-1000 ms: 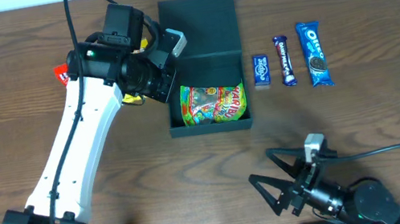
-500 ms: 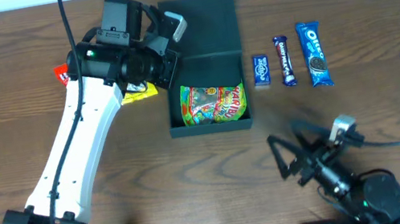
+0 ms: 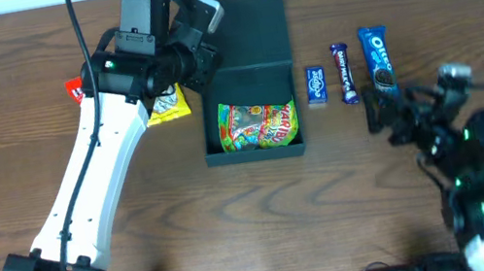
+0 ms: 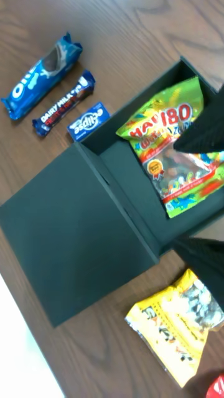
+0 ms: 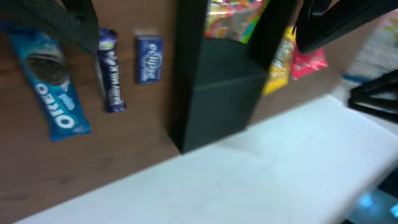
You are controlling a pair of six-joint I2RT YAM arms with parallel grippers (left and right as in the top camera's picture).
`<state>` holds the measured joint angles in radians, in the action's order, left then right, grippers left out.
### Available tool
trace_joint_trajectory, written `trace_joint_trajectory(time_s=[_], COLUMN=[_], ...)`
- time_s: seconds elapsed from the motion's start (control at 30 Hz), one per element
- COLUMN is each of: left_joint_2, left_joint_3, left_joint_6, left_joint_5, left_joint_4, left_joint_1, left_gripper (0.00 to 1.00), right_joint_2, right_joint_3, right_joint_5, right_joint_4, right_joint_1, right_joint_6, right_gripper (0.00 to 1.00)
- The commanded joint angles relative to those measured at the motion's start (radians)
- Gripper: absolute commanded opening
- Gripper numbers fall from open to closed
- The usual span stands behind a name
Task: Pack container
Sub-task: 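Grasp the blue Oreo pack with the right gripper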
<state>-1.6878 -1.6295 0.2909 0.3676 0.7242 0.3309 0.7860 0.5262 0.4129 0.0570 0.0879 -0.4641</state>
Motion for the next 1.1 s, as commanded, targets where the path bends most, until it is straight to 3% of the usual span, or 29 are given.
trace_joint_trajectory(time_s=[0.0,0.13,0.23,0.57,1.07], left_joint_2=[0.014,0.014,0.014,0.014,0.014], left_joint_3=[-0.014,-0.014,-0.014,-0.014,-0.014], left_joint_6=[0.004,0.004,0.005,0.024,0.023], left_joint_5=[-0.034,-0.038,-0.039,-0.038,-0.038], left_joint_4=[-0.005,-0.003,-0.004,-0.003,0.003], left_joint_1=[-0.005,-0.005,-0.005,-0.038,-0.071], left_gripper=[0.54,0.69,0.95,0.95,0.95], right_joint_2=[0.152,0.346,0.474,0.799,1.003], right_joint_3=[0.082,0.204,0.307,0.607,0.629], right_joint_5=[0.053,-0.008,-0.103,-0.327,-0.438], right_joint_4=[0.004,0.035,0.103,0.352,0.354], right_joint_1=[0.025,0.025,0.025,0.023,0.005], right_joint_6=[0.143,0.199,0.246,0.393,0.447], right_gripper=[0.99,0.99,0.98,0.9,0.8])
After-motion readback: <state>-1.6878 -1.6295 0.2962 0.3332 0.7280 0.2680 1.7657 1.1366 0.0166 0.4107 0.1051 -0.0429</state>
